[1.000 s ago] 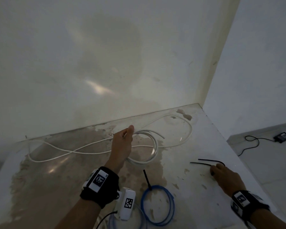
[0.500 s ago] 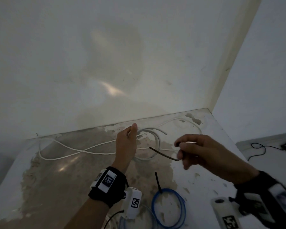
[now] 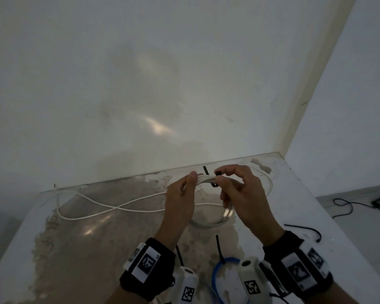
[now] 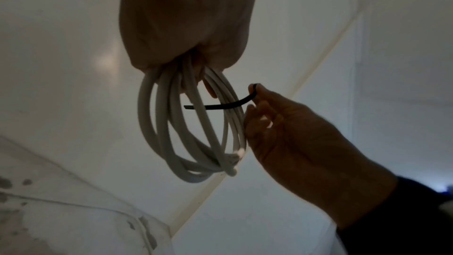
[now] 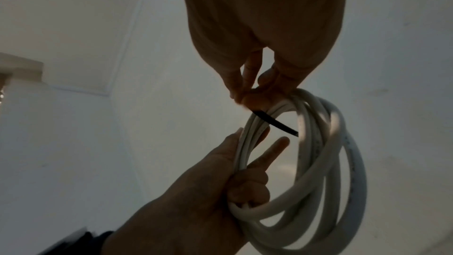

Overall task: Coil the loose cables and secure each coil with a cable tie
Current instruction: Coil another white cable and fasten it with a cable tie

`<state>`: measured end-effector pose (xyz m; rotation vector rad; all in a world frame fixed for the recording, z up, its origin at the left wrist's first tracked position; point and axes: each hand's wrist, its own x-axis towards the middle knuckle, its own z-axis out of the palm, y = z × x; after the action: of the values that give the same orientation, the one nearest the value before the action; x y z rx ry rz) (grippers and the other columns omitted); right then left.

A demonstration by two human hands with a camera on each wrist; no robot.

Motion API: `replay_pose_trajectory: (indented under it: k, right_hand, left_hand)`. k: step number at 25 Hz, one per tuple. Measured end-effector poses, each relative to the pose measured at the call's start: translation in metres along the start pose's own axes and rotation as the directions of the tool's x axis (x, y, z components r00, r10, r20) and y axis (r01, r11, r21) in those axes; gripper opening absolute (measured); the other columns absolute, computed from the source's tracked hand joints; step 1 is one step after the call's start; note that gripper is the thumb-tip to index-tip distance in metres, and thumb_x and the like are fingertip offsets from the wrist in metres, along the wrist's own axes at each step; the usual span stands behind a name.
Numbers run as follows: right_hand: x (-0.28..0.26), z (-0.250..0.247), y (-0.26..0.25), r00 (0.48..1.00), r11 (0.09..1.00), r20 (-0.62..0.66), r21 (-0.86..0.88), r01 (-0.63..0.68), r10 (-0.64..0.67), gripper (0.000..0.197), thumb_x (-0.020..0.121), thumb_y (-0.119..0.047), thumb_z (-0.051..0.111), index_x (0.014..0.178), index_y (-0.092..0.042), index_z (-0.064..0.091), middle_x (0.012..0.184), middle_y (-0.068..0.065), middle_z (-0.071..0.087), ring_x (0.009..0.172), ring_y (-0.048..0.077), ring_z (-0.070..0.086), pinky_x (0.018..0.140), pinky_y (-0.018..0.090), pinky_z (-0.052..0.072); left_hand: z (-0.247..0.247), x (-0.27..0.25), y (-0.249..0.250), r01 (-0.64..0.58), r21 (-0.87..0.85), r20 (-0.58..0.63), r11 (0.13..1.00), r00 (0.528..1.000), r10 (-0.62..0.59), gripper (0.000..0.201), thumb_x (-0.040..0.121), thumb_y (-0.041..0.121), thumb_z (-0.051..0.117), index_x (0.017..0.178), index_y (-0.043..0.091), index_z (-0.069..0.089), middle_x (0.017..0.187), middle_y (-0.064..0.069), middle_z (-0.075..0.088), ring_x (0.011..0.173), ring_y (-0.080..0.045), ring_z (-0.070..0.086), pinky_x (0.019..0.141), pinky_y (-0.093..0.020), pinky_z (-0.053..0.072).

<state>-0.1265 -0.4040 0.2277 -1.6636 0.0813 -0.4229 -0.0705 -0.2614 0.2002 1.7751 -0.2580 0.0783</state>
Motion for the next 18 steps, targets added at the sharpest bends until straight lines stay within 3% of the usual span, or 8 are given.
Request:
replay_pose_trajectory:
  k: [2, 5, 7, 9, 10, 12, 15, 18]
  right_hand:
    - [-0.002, 0.002, 0.001, 0.993, 0.978, -0.022, -0.179, 0.107, -0.113, 0.014, 0.089, -0.018, 0.07, 0.097, -0.029, 0.07, 0.103, -0.002, 0.059, 0.063, 0.006, 0.059, 0.063, 0.015, 0.049]
    - [-0.011, 0.006, -0.005, 0.967, 0.889, 0.008, -0.39, 0.239, -0.256, 0.01, 0.088, -0.026, 0.071, 0.097, -0.03, 0.071, 0.098, -0.014, 0.051, 0.064, -0.004, 0.051, 0.059, 0.006, 0.042]
    - [-0.016, 0.008, -0.008, 0.902, 0.697, 0.022, -0.626, 0.349, -0.431, 0.015, 0.09, -0.037, 0.064, 0.1, -0.027, 0.072, 0.099, -0.014, 0.052, 0.07, -0.007, 0.05, 0.056, 0.003, 0.038]
    - [-0.015, 0.011, -0.004, 0.829, 0.559, 0.028, -0.726, 0.401, -0.558, 0.023, 0.092, -0.038, 0.059, 0.1, -0.02, 0.072, 0.102, -0.001, 0.058, 0.083, 0.004, 0.052, 0.07, 0.008, 0.039]
    - [-0.013, 0.014, 0.0, 0.813, 0.565, 0.025, -0.707, 0.425, -0.582, 0.024, 0.094, -0.035, 0.057, 0.102, -0.017, 0.07, 0.106, 0.003, 0.06, 0.094, 0.01, 0.053, 0.079, 0.015, 0.043]
    - [-0.013, 0.023, 0.005, 0.847, 0.692, -0.014, -0.583, 0.425, -0.532, 0.024, 0.099, -0.031, 0.048, 0.112, -0.015, 0.06, 0.113, 0.004, 0.062, 0.106, 0.013, 0.057, 0.09, 0.032, 0.052]
    - [-0.012, 0.037, 0.007, 0.882, 0.83, -0.155, -0.441, 0.341, -0.445, 0.018, 0.102, -0.033, 0.036, 0.114, -0.026, 0.046, 0.098, -0.003, 0.067, 0.081, 0.01, 0.065, 0.069, 0.032, 0.057]
    - [-0.007, 0.043, 0.005, 0.85, 0.821, -0.226, -0.461, 0.338, -0.477, 0.011, 0.102, -0.034, 0.034, 0.105, -0.028, 0.043, 0.079, -0.008, 0.064, 0.063, 0.008, 0.062, 0.054, 0.029, 0.052]
  left_hand:
    - [-0.004, -0.001, 0.004, 0.022, -0.056, 0.05, 0.998, 0.999, -0.019, 0.043, 0.1, 0.037, 0.046, 0.062, 0.037, 0.066, 0.041, 0.006, 0.036, 0.037, -0.01, 0.033, 0.046, -0.03, 0.03]
    - [-0.008, -0.003, 0.01, 0.015, -0.083, 0.056, 0.996, 0.998, -0.01, 0.048, 0.098, 0.041, 0.046, 0.052, 0.03, 0.054, 0.047, -0.005, 0.03, 0.041, -0.014, 0.027, 0.049, -0.035, 0.026]
    - [-0.011, -0.003, 0.013, 0.006, -0.077, 0.026, 0.997, 1.0, -0.004, 0.049, 0.098, 0.044, 0.046, 0.053, 0.024, 0.045, 0.049, -0.007, 0.03, 0.044, -0.016, 0.029, 0.051, -0.037, 0.028]
    - [-0.013, -0.005, 0.019, -0.017, -0.055, 0.006, 0.998, 1.0, 0.017, 0.05, 0.098, 0.043, 0.046, 0.052, 0.023, 0.044, 0.05, -0.01, 0.033, 0.047, -0.018, 0.033, 0.051, -0.038, 0.031]
    - [-0.014, -0.006, 0.023, -0.029, -0.048, 0.006, 0.998, 1.0, 0.029, 0.05, 0.098, 0.044, 0.045, 0.051, 0.025, 0.048, 0.05, -0.013, 0.036, 0.048, -0.019, 0.035, 0.051, -0.039, 0.033]
    - [-0.014, -0.01, 0.03, -0.046, -0.057, 0.002, 0.997, 0.999, 0.046, 0.047, 0.099, 0.042, 0.044, 0.055, 0.031, 0.058, 0.053, -0.019, 0.042, 0.05, -0.022, 0.04, 0.051, -0.041, 0.035]
    - [-0.009, -0.017, 0.034, -0.055, -0.109, -0.05, 0.993, 0.998, 0.049, 0.045, 0.099, 0.039, 0.044, 0.058, 0.031, 0.061, 0.05, -0.011, 0.04, 0.046, -0.02, 0.036, 0.048, -0.036, 0.031]
    - [-0.005, -0.022, 0.032, -0.056, -0.146, -0.072, 0.988, 0.996, 0.046, 0.043, 0.101, 0.034, 0.043, 0.062, 0.034, 0.063, 0.045, -0.002, 0.037, 0.04, -0.015, 0.035, 0.043, -0.028, 0.03]
